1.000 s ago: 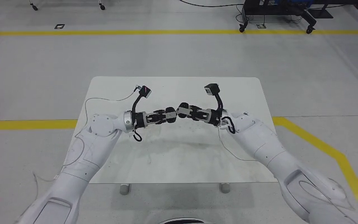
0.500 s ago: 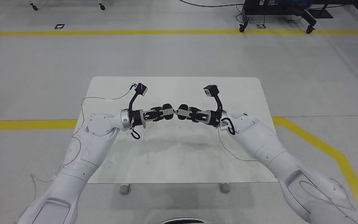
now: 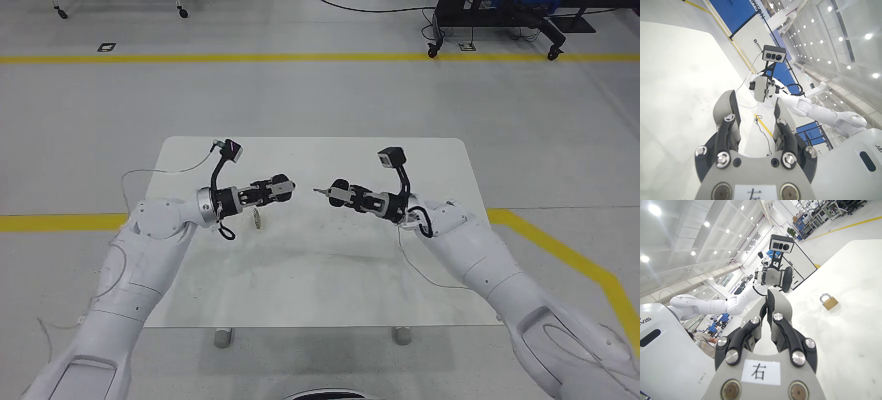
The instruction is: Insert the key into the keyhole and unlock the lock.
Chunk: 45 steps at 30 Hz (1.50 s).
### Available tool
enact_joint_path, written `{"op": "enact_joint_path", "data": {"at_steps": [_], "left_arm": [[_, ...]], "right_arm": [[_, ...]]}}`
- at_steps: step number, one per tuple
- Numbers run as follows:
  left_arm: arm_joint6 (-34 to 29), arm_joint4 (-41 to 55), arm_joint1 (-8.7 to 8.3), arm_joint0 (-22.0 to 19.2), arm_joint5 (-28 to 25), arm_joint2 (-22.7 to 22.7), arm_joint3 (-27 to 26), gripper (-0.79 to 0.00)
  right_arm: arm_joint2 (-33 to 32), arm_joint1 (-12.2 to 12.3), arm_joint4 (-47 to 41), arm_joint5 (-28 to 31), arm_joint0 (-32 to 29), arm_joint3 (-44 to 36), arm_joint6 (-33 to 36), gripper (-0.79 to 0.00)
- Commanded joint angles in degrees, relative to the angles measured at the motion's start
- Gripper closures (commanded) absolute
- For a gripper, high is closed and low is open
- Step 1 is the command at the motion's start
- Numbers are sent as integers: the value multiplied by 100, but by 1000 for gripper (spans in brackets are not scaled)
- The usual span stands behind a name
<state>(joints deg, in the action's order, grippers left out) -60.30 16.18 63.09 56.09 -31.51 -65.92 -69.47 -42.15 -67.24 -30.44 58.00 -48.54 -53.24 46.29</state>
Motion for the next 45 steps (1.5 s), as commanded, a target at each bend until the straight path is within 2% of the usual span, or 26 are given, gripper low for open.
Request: {"op": "enact_joint_path", "data": {"at_steps": [1, 6, 8, 11, 14, 17, 18, 21, 23, 25, 27, 29, 35, 36, 45], "left_arm": [[-261, -452, -148, 175, 222, -372, -337, -785], [-690, -1532, -453, 813, 1026, -1229, -1486, -785], [-848, -2134, -541, 1048, 1401, -1427, -1964, -785], [-1024, -2878, -615, 1305, 1838, -1477, -2515, -785], [-1105, -3524, -636, 1395, 2129, -1253, -2724, -785], [-999, -4062, -613, 1338, 2346, -886, -2701, -785], [-971, -4194, -601, 1286, 2395, -761, -2647, -736], [-904, -4605, -549, 1057, 2642, -357, -2480, -520], [-917, -4989, -508, 866, 2882, -60, -2376, -477], [-904, -5318, -463, 685, 3134, 204, -2274, -474], [-758, -5602, -415, 526, 3332, 417, -2169, -539], [-712, -5739, -370, 403, 3463, 597, -2020, -539], [-517, -5965, -270, 156, 3790, 880, -1709, -437], [-476, -5958, -254, 131, 3798, 911, -1660, -391], [13, -5809, -102, -72, 4071, 1128, -1127, -292]], "right_arm": [[-52, 17, 9, 0, -20, -17, 0, 0], [-52, 17, 9, 0, -20, -17, 0, 0], [-52, 17, 9, 0, -20, -17, 0, 0], [-52, 17, 9, 0, -20, -17, 0, 0], [-52, 17, 9, 0, -20, -17, 0, 0], [-52, 17, 9, 0, -20, -17, 0, 0], [-52, 17, 9, 0, -20, -17, 0, 0], [-52, 17, 9, 0, -20, -17, 0, 0], [-52, 17, 9, 0, -20, -17, 0, 0], [-52, 17, 9, 0, -20, -17, 0, 0], [-52, 17, 9, 0, -20, -17, 0, 0], [-52, 17, 9, 0, -20, -17, 0, 0], [-52, 17, 9, 0, -20, -17, 0, 0], [-52, 17, 9, 0, -20, -17, 0, 0], [-52, 17, 9, 0, -20, -17, 0, 0]]}}
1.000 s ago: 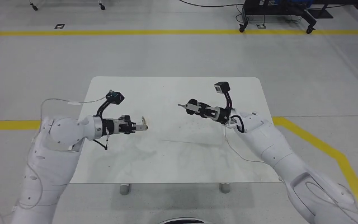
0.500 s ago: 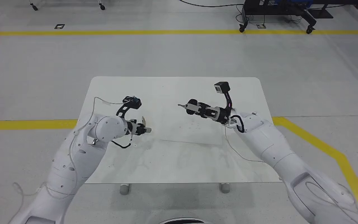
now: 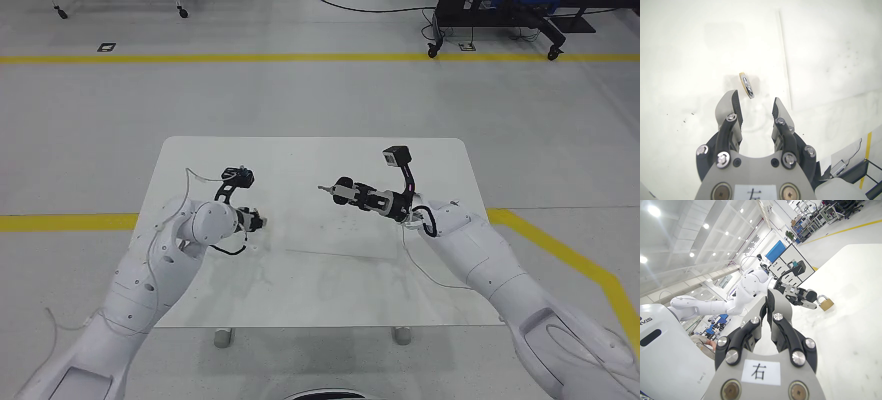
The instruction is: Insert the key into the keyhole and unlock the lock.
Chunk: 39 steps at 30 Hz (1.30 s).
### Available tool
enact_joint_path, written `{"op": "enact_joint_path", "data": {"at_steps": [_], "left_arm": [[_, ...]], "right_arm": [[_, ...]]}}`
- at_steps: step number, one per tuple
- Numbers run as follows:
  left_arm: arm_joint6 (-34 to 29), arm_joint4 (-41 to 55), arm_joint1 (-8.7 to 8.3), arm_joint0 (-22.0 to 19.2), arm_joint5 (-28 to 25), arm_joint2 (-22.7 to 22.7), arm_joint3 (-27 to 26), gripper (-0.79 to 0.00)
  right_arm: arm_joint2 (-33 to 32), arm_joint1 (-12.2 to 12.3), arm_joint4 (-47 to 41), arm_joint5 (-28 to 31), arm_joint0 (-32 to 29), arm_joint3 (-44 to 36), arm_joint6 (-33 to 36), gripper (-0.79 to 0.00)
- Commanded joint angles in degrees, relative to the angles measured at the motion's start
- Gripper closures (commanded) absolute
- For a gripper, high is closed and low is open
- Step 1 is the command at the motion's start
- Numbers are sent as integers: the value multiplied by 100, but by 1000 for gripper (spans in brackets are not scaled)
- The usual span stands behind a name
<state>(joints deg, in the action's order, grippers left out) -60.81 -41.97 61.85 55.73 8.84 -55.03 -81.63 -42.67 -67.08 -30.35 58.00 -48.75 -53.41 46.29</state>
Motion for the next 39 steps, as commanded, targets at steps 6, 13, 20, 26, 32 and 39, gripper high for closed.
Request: {"op": "enact_joint_path", "data": {"at_steps": [6, 13, 20, 26, 32, 39], "left_arm": [[323, 90, 120, -182, 84, 163, 419, -265], [367, 49, 187, -296, 91, 253, 614, 0], [547, 135, 204, -307, -61, 139, 633, 0], [931, 171, 171, -185, -459, -60, 446, 0], [2093, 1494, 117, 232, -1602, -793, 348, 0], [2582, 3338, 158, 395, -2777, -1229, 968, 0]], "right_arm": [[0, 0, 0, 0, 0, 0, 0, 0], [0, 0, 0, 0, 0, 0, 0, 0], [0, 0, 0, 0, 0, 0, 0, 0], [0, 0, 0, 0, 0, 0, 0, 0], [0, 0, 0, 0, 0, 0, 0, 0], [0, 0, 0, 0, 0, 0, 0, 0]]}}
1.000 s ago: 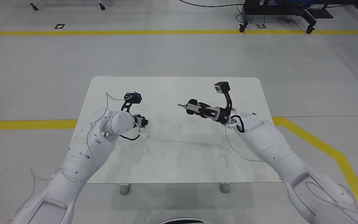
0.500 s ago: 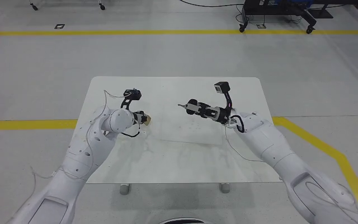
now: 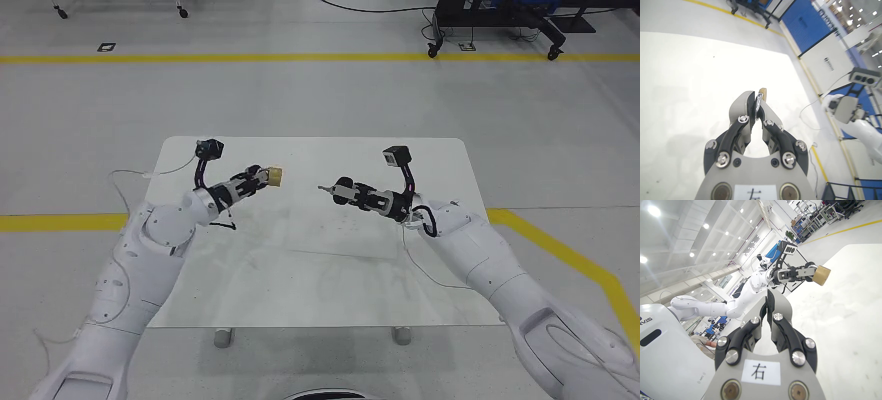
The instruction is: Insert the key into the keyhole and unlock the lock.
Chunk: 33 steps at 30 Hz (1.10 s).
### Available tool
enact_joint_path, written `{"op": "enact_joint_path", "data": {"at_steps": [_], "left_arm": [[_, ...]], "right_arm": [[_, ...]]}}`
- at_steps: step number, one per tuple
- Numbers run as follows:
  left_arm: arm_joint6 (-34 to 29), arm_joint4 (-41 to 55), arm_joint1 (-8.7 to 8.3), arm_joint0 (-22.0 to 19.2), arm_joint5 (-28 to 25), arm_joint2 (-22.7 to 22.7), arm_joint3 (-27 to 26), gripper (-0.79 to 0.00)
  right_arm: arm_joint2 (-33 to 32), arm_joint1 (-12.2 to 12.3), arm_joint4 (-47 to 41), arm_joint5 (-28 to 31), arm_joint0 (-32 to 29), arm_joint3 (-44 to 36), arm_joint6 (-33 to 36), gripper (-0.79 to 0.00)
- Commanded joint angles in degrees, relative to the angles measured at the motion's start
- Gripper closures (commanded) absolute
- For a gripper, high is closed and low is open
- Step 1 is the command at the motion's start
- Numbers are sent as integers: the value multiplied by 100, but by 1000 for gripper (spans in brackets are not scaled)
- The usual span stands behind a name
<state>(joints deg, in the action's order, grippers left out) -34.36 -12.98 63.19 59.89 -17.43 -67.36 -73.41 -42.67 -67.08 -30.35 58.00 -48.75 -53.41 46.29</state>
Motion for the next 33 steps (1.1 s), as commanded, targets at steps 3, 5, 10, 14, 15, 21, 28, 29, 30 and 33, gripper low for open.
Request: {"op": "enact_joint_path", "data": {"at_steps": [3, 5, 10, 14, 15, 21, 28, 29, 30, 33], "left_arm": [[-238, 1054, 83, -139, -314, 78, 399, 0], [-305, 1232, 107, -214, -321, 116, 498, 0], [-305, 1232, 107, -214, -321, 116, 498, 0], [-319, 1266, 111, -192, -315, 129, 480, 0], [-419, 1550, 129, -120, -290, 163, 410, 0], [-1663, 3500, 161, 57, -46, 60, 381, 0], [-2532, 4149, 183, -43, -12, 99, 600, 0], [-2671, 4175, 184, -66, 2, 121, 613, 0], [-2732, 4154, 185, -67, 2, 143, 605, 0], [-2920, 4013, 180, -64, 1, 214, 564, 0]], "right_arm": [[0, 0, 0, 0, 0, 0, 0, 0], [0, 0, 0, 0, 0, 0, 0, 0], [0, 0, 0, 0, 0, 0, 0, 0], [0, 0, 0, 0, 0, 0, 0, 0], [0, 0, 0, 0, 0, 0, 0, 0], [-251, 13, 715, -327, -88, -141, -913, 0], [-576, 4, 2207, -794, -416, -766, -2520, 0], [-612, -2, 2435, -1040, -442, -832, -2702, 0], [-622, -8, 2555, -1174, -448, -877, -2795, 0], [-564, -59, 2977, -1574, -506, -1162, -3091, 0]]}}
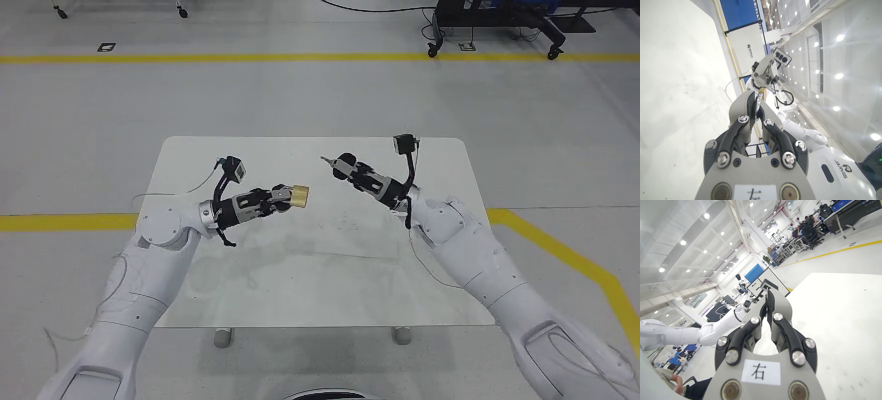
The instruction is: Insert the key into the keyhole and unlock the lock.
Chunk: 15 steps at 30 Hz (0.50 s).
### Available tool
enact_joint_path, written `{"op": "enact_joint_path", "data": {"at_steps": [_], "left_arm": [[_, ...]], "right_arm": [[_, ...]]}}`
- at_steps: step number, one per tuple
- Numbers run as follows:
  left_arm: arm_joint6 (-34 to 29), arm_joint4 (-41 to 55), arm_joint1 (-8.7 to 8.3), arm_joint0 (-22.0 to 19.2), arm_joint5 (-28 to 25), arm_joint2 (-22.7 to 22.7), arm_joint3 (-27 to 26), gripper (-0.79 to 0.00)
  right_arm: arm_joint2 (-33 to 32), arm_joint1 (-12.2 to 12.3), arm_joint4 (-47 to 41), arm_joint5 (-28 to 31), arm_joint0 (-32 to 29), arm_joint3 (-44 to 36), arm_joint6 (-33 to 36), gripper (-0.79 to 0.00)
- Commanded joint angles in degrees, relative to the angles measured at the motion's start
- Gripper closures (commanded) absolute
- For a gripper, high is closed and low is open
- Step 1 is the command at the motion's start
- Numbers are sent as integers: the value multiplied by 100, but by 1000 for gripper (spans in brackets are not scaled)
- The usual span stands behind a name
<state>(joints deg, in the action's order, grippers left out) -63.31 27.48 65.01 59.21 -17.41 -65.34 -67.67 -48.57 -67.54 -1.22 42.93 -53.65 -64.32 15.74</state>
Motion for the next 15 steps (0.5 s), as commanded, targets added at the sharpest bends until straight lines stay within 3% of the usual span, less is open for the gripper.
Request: {"op": "enact_joint_path", "data": {"at_steps": [1, 8, 15], "left_arm": [[-50, -24, -3, 7, 7, 12, -22, 0], [-144, 32, -18, 3, 38, -40, -49, 0], [-103, -85, -30, -44, 127, -47, 5, 0]], "right_arm": [[55, -36, 141, -156, -22, -142, -72, 0], [174, -153, 408, -428, 10, -183, -191, 0], [299, -265, 31, -161, 95, -47, 263, 0]]}}
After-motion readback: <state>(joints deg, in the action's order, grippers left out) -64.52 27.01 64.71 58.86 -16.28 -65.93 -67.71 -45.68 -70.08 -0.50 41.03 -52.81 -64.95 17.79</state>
